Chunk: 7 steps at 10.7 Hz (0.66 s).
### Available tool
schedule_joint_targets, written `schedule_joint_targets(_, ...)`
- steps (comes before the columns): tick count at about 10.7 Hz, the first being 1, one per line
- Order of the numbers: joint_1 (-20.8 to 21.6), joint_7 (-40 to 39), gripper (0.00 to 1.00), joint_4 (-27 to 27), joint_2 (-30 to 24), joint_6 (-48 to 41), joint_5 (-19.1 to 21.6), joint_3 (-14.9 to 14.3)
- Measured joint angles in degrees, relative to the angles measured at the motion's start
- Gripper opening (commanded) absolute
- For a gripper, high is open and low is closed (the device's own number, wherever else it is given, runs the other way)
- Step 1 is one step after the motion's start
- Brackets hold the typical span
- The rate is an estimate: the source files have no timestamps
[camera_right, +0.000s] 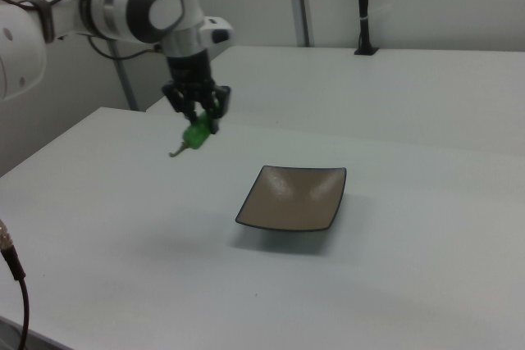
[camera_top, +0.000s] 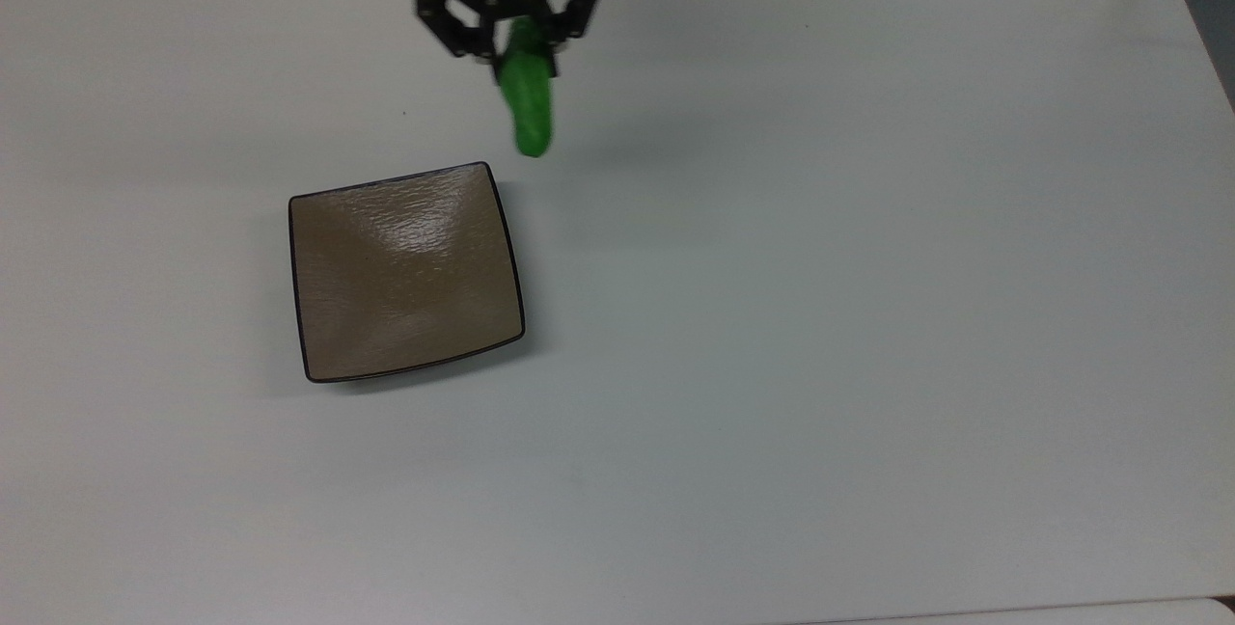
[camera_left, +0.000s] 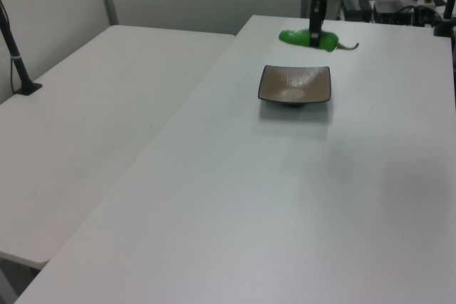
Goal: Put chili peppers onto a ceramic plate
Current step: 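Lift the chili pepper and carry it over the brown plate, then lower the chili pepper onto the plate's center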
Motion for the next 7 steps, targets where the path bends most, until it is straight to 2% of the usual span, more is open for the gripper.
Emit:
schedule_joint_targets(4, -7.61, -9.88, 0.03, 0.49, 2.7, 1.07, -0.02, -0.11)
schedule_joint_targets(7, -9.34, -10.97, 0.03, 0.61, 7.85, 6.9, -1.12, -0.11)
